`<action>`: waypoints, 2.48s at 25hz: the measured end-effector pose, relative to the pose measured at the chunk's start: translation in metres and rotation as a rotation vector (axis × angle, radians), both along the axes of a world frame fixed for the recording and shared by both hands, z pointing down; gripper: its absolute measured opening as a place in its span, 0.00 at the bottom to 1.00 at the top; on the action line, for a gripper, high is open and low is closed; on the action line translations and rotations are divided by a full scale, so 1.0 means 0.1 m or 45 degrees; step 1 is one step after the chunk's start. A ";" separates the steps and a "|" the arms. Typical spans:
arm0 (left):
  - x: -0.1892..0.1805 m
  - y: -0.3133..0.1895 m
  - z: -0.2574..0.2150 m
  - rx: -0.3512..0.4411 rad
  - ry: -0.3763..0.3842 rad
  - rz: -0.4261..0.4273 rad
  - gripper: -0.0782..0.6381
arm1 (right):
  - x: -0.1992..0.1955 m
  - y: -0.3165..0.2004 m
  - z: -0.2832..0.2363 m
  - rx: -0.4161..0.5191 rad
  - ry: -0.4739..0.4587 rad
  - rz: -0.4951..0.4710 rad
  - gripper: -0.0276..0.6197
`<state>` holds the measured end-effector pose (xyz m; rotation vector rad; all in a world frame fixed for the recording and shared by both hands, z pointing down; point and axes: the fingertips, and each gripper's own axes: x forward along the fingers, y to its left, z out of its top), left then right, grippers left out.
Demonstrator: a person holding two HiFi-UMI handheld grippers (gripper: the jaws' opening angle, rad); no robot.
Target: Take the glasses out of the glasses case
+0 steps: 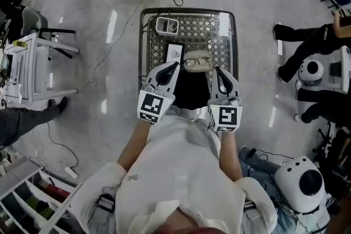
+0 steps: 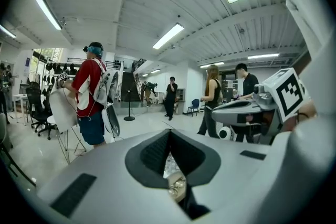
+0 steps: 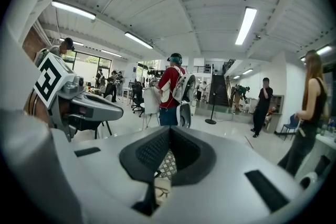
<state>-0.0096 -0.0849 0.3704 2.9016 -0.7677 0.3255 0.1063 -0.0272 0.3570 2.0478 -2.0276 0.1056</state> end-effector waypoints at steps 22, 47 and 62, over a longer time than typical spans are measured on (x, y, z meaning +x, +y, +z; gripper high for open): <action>0.35 -0.26 1.11 -0.211 -0.162 0.014 0.13 | 0.35 -0.47 1.41 -0.381 0.068 -0.210 0.05; 0.63 -0.30 2.26 -0.464 -0.317 -0.156 0.13 | 0.29 -0.71 3.06 -0.776 0.342 -0.771 0.09; 0.75 -0.25 2.66 -0.537 -0.362 -0.135 0.13 | 0.22 -0.72 3.54 -0.901 0.462 -0.918 0.14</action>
